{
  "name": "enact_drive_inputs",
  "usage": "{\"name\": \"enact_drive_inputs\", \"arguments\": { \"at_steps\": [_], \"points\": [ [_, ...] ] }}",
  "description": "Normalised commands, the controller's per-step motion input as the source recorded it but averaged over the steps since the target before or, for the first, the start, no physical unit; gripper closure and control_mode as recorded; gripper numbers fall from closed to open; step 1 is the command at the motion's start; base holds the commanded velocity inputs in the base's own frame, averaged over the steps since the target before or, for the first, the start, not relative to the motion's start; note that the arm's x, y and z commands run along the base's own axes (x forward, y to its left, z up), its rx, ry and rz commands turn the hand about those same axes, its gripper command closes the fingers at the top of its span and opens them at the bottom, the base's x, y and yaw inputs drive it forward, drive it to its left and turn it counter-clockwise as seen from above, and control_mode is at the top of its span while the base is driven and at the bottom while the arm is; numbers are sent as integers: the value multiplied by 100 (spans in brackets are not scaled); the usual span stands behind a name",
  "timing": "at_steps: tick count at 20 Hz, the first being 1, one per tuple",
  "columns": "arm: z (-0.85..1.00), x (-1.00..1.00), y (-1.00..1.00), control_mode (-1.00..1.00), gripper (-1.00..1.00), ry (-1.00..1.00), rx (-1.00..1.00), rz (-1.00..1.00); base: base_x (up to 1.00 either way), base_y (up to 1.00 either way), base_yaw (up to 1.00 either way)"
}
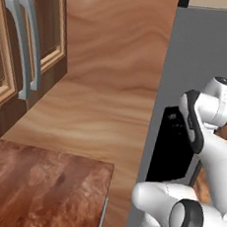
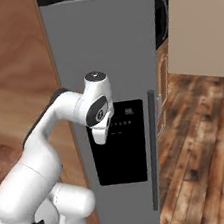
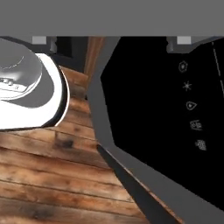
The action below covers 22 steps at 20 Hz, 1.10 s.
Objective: Take the peach and sweet potato from the highest rack and move them to the second highest rack where the broccoli and mango are located, to maximize freezer space. Close the freezer door after rearranging.
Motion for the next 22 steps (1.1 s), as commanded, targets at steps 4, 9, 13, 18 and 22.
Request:
{"name": "enact_drive_inputs", "arguments": {
  "at_steps": [4, 9, 13, 18, 22],
  "points": [
    [-22, 99, -11, -100, -100, -1, 4, -11, 0, 0, 0],
    [-22, 90, 2, -100, -100, -5, 11, 3, 0, 0, 0],
    [-23, 73, 12, -100, -100, -4, 15, 51, 0, 0, 0],
    [-25, 64, 24, -100, -100, 0, 13, 83, 0, 0, 0],
    [-22, 53, 39, -100, -100, 0, 7, 82, 0, 0, 0]
  ]
}}
